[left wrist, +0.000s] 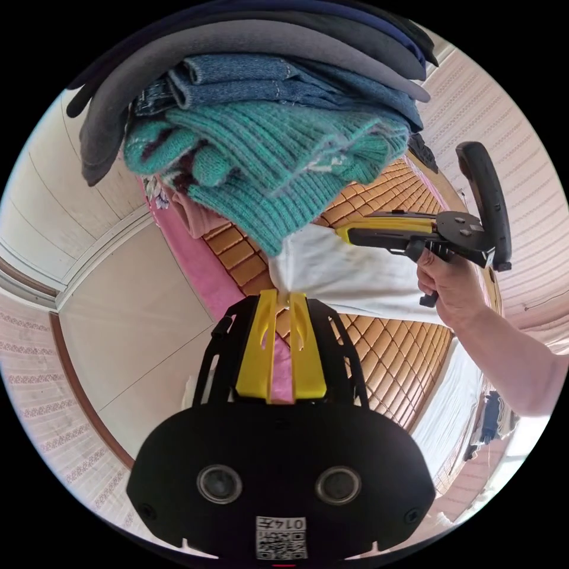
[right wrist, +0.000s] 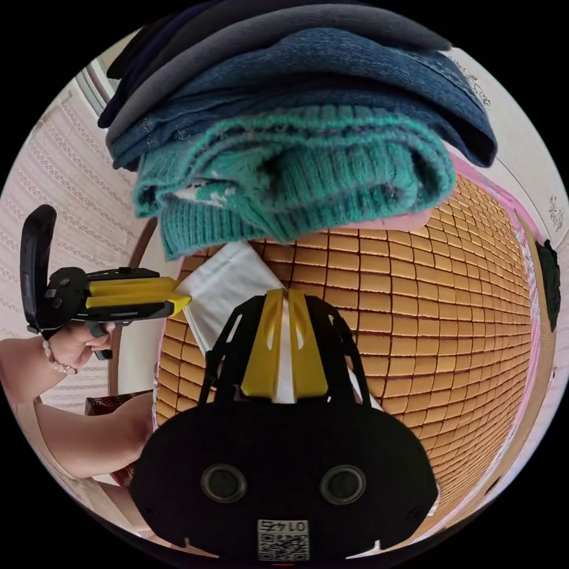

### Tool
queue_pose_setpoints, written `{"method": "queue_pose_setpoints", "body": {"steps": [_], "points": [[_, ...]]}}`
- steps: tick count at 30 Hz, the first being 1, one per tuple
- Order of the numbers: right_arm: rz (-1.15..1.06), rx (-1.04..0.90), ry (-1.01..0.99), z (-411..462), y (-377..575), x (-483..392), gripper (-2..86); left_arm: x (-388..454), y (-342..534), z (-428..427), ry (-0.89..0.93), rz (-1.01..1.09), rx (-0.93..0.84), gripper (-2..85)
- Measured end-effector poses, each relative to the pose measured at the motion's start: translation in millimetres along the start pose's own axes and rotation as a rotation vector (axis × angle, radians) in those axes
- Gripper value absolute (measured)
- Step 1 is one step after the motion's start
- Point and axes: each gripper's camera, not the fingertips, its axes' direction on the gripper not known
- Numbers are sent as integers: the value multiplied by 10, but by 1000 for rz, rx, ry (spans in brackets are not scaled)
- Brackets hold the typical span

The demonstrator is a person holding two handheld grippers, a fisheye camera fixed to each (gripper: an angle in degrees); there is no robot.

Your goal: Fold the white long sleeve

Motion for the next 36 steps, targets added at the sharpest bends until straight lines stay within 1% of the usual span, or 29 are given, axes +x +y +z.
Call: {"method": "queue_pose_setpoints", "body": {"steps": [4,6,9,11,12,14,15,17,18,20,22,24,26,27,29,32,36], "points": [[77,15,-108,-160,305,135,-4,219,39,1,-6,-5,29,-2],[114,83,-144,-364,544,220,-4,368,73,-94,7,12,78,-4],[217,252,-229,-905,1150,436,-4,767,152,-360,91,84,177,-5],[323,413,-265,-1459,1822,639,-4,1271,231,-586,231,196,248,-5],[351,453,-273,-1604,2011,690,-4,1423,252,-635,265,230,259,-5],[457,598,-278,-2204,2816,855,-3,2090,346,-816,399,384,288,-4],[479,630,-267,-2357,3024,876,-3,2256,373,-857,434,423,294,-4],[556,719,-183,-2923,3825,855,-3,2966,514,-993,608,595,292,-4],[578,727,-157,-3045,4017,826,-3,3143,561,-1019,648,640,286,-4],[683,713,-80,-3414,4734,651,-3,3828,804,-1055,773,825,212,-4],[776,667,-46,-3552,5218,470,-3,4267,1052,-992,827,948,125,-4],[871,584,-30,-3541,5652,281,-2,4642,1331,-854,860,1035,0,-3],[1015,462,-58,-3335,6170,52,-2,5041,1733,-638,870,1126,-163,-3],[1051,442,-75,-3267,6286,-4,-2,5129,1839,-587,869,1154,-197,-3],[1167,405,-147,-3005,6666,-208,-1,5452,2252,-402,810,1273,-313,-2],[1285,373,-177,-2762,6978,-433,0,5774,2706,-233,744,1423,-398,1],[1410,288,-183,-2575,7204,-650,6,6081,3141,-21,650,1548,-485,8]]}}
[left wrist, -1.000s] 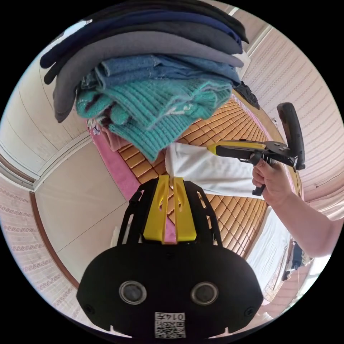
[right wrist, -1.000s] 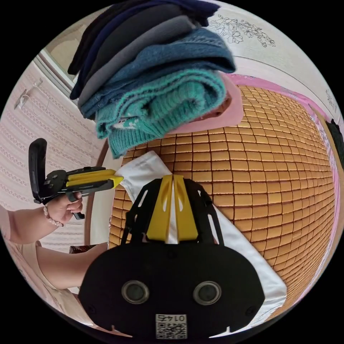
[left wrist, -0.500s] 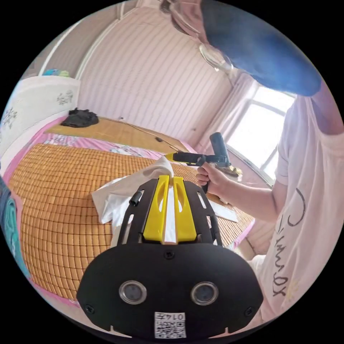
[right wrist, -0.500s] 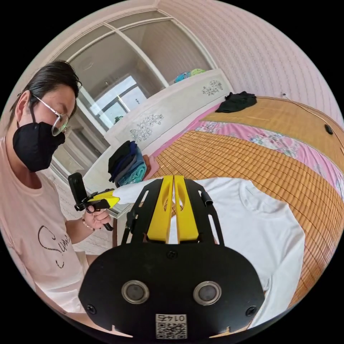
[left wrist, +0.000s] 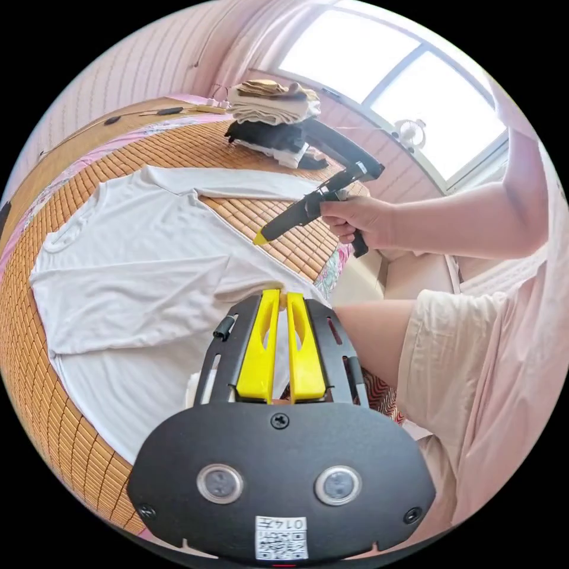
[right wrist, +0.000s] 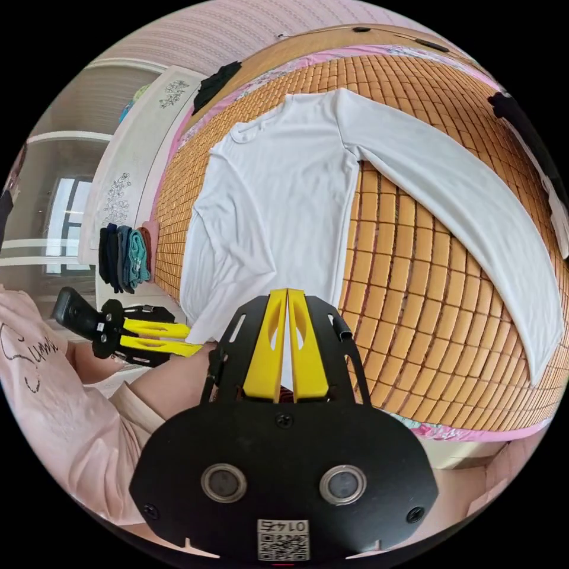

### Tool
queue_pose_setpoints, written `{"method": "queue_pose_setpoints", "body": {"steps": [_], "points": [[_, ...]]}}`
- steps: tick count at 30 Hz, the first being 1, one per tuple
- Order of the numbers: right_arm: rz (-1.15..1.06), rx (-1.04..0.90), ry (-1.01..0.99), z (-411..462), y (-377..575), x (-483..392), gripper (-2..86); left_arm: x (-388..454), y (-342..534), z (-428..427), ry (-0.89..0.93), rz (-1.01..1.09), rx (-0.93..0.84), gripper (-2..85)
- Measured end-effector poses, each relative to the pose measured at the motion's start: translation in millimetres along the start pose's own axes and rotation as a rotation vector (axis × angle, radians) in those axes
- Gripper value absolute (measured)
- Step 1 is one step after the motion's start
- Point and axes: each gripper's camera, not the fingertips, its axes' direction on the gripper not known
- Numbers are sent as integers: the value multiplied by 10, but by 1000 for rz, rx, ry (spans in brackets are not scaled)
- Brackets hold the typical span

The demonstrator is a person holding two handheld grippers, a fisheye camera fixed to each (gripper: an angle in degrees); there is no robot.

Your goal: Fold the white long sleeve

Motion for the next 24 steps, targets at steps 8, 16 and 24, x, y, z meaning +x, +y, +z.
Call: {"method": "queue_pose_setpoints", "body": {"steps": [8,16,24], "points": [[-203,-148,85,377,36,-622,98,164,-467,794,-76,115,-237,34],[-192,-172,266,617,-72,-807,19,243,-632,1021,-143,166,-288,38],[8,-224,284,259,311,-407,6,316,-765,1006,-23,233,-239,65]]}}
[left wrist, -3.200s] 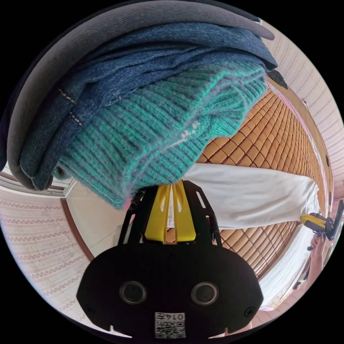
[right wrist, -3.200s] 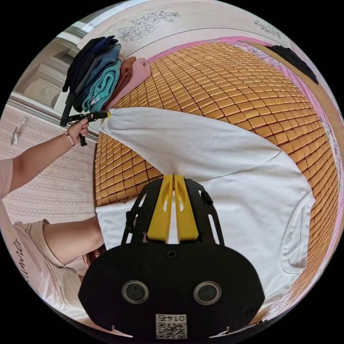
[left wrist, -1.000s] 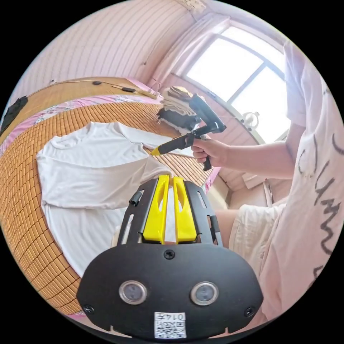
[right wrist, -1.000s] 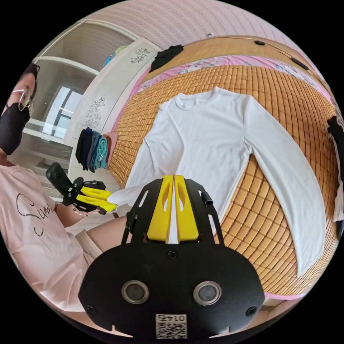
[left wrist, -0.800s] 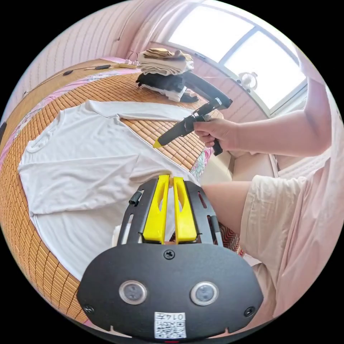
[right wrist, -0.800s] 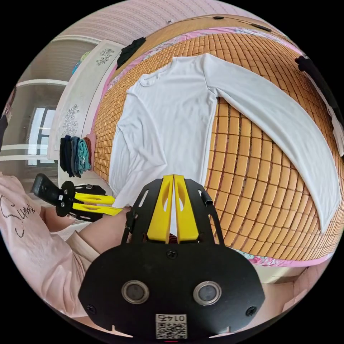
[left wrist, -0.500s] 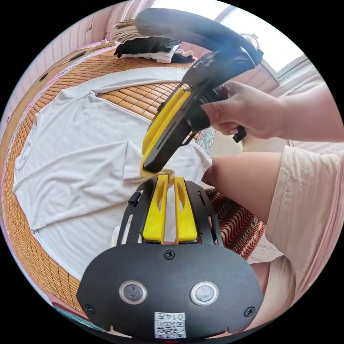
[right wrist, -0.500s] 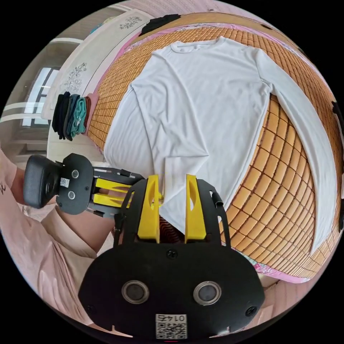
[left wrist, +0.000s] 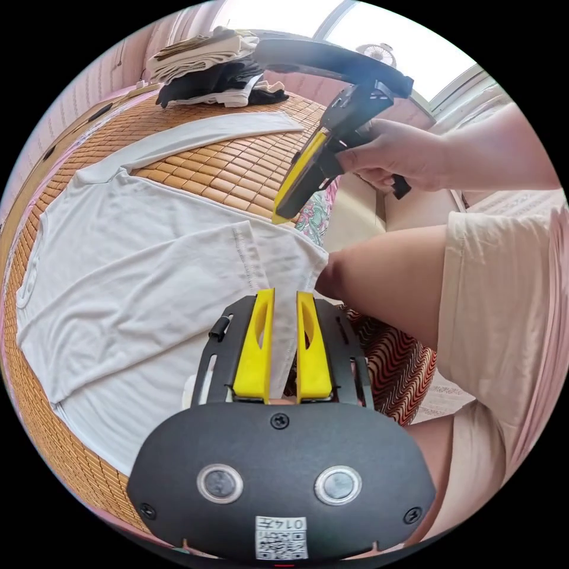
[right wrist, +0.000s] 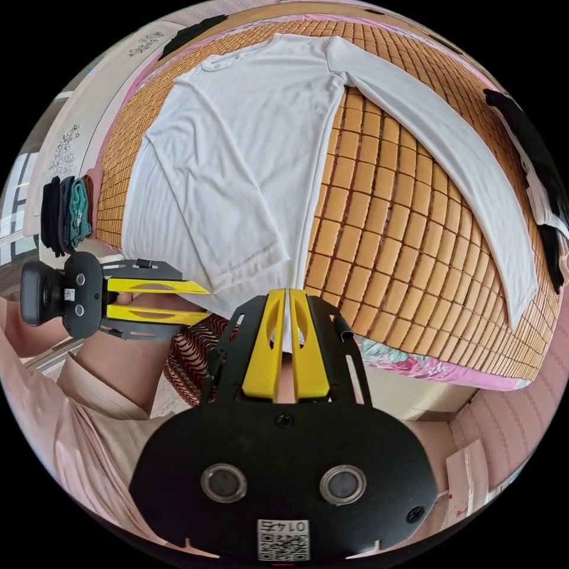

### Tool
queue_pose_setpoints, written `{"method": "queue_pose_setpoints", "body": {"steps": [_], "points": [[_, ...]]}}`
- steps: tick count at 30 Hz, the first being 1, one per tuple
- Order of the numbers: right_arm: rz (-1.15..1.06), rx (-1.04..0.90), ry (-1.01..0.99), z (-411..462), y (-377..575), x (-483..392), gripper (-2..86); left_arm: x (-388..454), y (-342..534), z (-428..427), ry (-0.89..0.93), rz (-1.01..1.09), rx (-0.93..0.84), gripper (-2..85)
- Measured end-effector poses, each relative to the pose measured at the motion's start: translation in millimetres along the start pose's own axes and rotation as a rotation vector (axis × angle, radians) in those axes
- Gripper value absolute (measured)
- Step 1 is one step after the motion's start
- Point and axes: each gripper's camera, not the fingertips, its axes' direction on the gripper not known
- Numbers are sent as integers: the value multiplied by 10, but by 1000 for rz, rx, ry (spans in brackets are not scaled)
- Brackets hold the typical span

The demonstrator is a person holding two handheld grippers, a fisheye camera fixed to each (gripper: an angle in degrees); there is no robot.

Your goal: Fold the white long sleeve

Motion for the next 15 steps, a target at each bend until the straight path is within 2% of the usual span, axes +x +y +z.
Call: {"method": "queue_pose_setpoints", "body": {"steps": [3,7,12,15], "points": [[-15,33,-11,-100,-28,-58,5,26,-20,-31,16,26,-5,68],[-104,105,-3,-136,-307,-323,4,-140,11,-55,-26,-70,7,62],[-159,32,153,103,-543,-541,0,-312,97,103,-17,-154,-21,49],[-188,33,178,129,-511,-564,-1,-326,149,69,3,-154,-24,52]]}}
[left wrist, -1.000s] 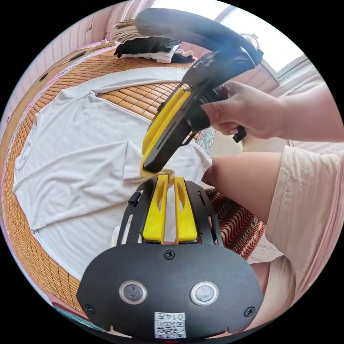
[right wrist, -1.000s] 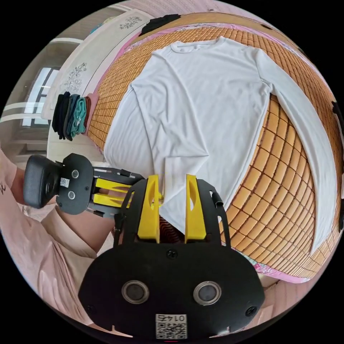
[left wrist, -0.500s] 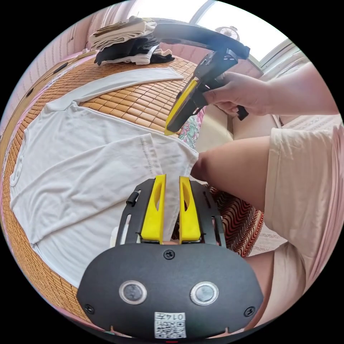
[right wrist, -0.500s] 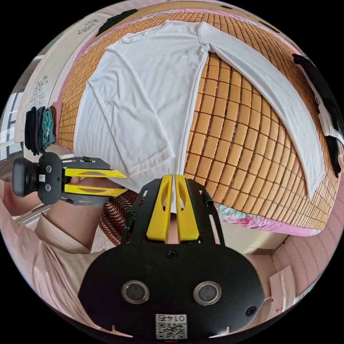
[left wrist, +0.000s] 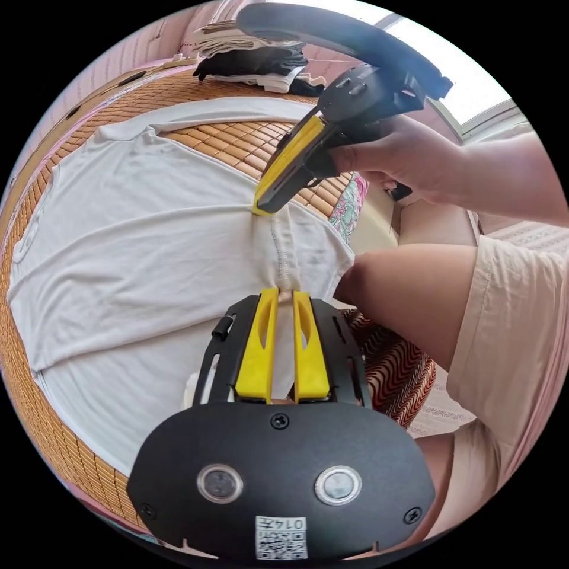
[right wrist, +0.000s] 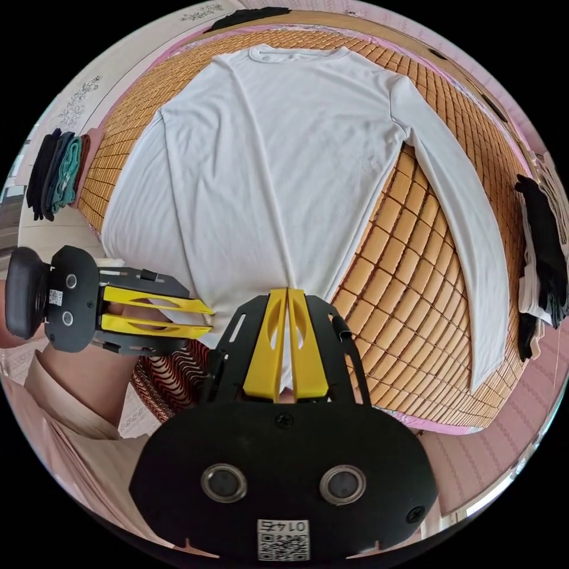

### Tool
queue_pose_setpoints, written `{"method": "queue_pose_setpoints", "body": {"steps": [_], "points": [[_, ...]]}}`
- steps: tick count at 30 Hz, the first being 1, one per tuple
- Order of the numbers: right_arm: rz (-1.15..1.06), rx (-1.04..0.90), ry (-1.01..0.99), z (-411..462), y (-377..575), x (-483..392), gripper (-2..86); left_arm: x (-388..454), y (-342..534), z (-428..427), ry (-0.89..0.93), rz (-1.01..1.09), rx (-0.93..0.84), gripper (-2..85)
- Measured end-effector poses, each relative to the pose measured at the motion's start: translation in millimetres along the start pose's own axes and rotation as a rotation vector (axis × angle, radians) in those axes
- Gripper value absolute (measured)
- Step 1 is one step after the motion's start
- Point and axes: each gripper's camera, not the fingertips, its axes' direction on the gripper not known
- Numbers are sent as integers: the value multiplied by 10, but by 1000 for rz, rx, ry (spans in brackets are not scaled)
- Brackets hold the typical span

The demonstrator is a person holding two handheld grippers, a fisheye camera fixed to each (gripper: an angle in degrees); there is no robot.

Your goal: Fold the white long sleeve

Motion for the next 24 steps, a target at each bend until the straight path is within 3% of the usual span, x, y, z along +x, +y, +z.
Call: {"method": "queue_pose_setpoints", "body": {"steps": [4,6,11,14,16,19,24], "points": [[-83,-9,31,-155,-199,-30,-1,-248,244,-328,18,-109,68,55],[-138,56,18,-330,-451,-41,0,-517,436,-596,-49,-235,131,55],[-345,344,-99,-794,-1777,-324,24,-1552,1248,-1412,-435,-647,296,45],[-418,409,-146,-831,-2604,-606,58,-1994,1512,-1523,-467,-730,300,58],[-419,411,-157,-774,-3038,-736,70,-2161,1582,-1481,-464,-736,266,68],[-440,266,-136,-496,-3628,-878,46,-2324,1673,-1379,-445,-748,206,67],[-514,223,-182,-547,-3940,-938,9,-2399,1903,-1371,-403,-782,239,-3]]}}
